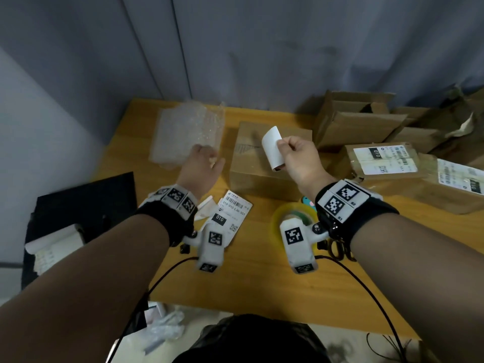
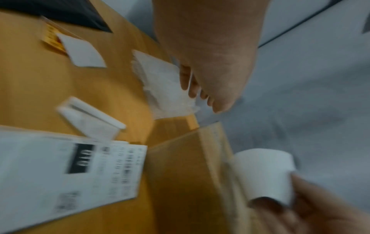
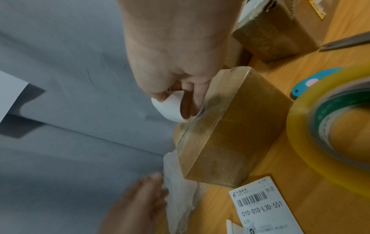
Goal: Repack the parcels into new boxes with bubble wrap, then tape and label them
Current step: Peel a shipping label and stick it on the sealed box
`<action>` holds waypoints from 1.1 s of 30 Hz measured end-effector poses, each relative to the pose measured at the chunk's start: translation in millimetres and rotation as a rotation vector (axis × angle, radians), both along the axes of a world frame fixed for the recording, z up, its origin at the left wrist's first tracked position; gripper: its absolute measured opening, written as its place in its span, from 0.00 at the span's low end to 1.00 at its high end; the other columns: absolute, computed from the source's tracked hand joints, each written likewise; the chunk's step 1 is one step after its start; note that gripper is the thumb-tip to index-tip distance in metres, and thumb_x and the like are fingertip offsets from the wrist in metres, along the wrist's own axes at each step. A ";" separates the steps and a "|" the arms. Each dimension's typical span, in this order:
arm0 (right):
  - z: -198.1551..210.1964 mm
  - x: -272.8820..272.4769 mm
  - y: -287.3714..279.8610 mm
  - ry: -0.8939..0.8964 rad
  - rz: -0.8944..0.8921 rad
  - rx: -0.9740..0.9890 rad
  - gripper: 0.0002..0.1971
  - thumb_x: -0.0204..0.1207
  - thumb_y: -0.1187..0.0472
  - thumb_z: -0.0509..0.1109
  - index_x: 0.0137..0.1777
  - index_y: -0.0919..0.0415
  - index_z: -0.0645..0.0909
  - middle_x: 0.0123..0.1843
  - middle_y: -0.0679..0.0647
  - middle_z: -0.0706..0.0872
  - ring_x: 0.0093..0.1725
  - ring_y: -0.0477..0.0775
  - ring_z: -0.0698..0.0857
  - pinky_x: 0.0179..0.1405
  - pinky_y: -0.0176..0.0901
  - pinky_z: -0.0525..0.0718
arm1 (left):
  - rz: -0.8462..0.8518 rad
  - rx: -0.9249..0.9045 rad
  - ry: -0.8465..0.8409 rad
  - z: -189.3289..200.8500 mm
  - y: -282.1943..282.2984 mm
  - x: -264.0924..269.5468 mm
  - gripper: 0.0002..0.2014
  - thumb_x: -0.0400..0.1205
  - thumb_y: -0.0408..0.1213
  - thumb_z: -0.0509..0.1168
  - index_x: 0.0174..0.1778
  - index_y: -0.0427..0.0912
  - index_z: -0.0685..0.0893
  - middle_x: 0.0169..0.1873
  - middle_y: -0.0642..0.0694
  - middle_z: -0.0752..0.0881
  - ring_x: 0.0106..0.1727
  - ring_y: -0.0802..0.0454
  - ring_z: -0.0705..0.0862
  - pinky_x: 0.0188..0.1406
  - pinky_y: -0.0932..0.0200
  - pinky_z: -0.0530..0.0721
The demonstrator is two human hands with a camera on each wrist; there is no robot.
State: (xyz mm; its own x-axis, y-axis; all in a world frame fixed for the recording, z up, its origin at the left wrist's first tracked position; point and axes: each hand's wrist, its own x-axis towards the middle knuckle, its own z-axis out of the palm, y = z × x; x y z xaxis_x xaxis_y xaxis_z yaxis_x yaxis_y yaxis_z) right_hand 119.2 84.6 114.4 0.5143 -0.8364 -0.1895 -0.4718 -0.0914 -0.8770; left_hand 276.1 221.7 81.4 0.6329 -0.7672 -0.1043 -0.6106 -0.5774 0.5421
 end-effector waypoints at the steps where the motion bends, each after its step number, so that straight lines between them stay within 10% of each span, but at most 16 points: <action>1: 3.1 0.6 -0.7 0.030 0.033 -0.063 0.11 0.85 0.54 0.59 0.51 0.57 0.81 0.42 0.49 0.82 0.47 0.53 0.82 0.52 0.50 0.84 | 0.017 -0.089 0.137 15.4 -10.2 -5.9 0.15 0.84 0.49 0.56 0.54 0.42 0.81 0.50 0.48 0.82 0.50 0.50 0.82 0.52 0.57 0.79; 5: 15.4 2.2 -3.4 0.022 0.166 -0.327 0.12 0.84 0.57 0.60 0.47 0.60 0.83 0.39 0.53 0.85 0.42 0.56 0.83 0.45 0.51 0.83 | 0.078 -0.141 0.712 63.5 -48.6 -32.8 0.27 0.81 0.62 0.57 0.57 0.38 0.81 0.46 0.44 0.88 0.48 0.48 0.88 0.50 0.55 0.87; 13: 33.4 -15.4 -7.8 0.225 0.365 -0.760 0.12 0.83 0.61 0.58 0.57 0.63 0.82 0.56 0.58 0.85 0.57 0.60 0.81 0.53 0.53 0.81 | 0.184 -0.197 0.970 82.1 -81.9 -55.3 0.12 0.81 0.47 0.67 0.44 0.40 0.81 0.43 0.42 0.88 0.42 0.49 0.88 0.43 0.57 0.88; 20: 38.2 -17.4 -13.1 0.431 0.475 -0.805 0.24 0.83 0.44 0.57 0.71 0.59 0.75 0.73 0.56 0.77 0.71 0.60 0.74 0.68 0.56 0.74 | 0.208 -0.213 0.796 89.9 -92.0 -51.4 0.08 0.82 0.30 0.59 0.39 0.37 0.79 0.35 0.37 0.84 0.31 0.47 0.83 0.17 0.65 0.81; 24: 37.3 -17.1 -16.6 0.410 0.437 -0.848 0.23 0.84 0.43 0.52 0.66 0.56 0.79 0.66 0.55 0.80 0.66 0.58 0.76 0.65 0.55 0.75 | 0.133 -0.221 0.620 93.2 -89.8 -38.6 0.08 0.79 0.31 0.58 0.41 0.40 0.82 0.47 0.32 0.88 0.48 0.36 0.89 0.48 0.41 0.89; 28: 41.3 -21.5 -26.6 0.331 0.222 -0.948 0.20 0.82 0.46 0.55 0.58 0.54 0.85 0.53 0.57 0.75 0.52 0.59 0.73 0.56 0.54 0.74 | -0.172 -0.090 0.329 103.2 -83.3 -29.0 0.07 0.76 0.31 0.63 0.34 0.44 0.75 0.46 0.31 0.87 0.48 0.37 0.87 0.51 0.37 0.84; 33: 37.9 -22.6 -48.3 0.245 0.166 -0.605 0.10 0.81 0.56 0.64 0.54 0.57 0.85 0.63 0.57 0.77 0.59 0.58 0.79 0.60 0.47 0.77 | -0.234 0.012 0.270 95.0 -82.4 -18.3 0.19 0.77 0.30 0.64 0.64 0.42 0.73 0.55 0.43 0.87 0.54 0.48 0.86 0.56 0.43 0.84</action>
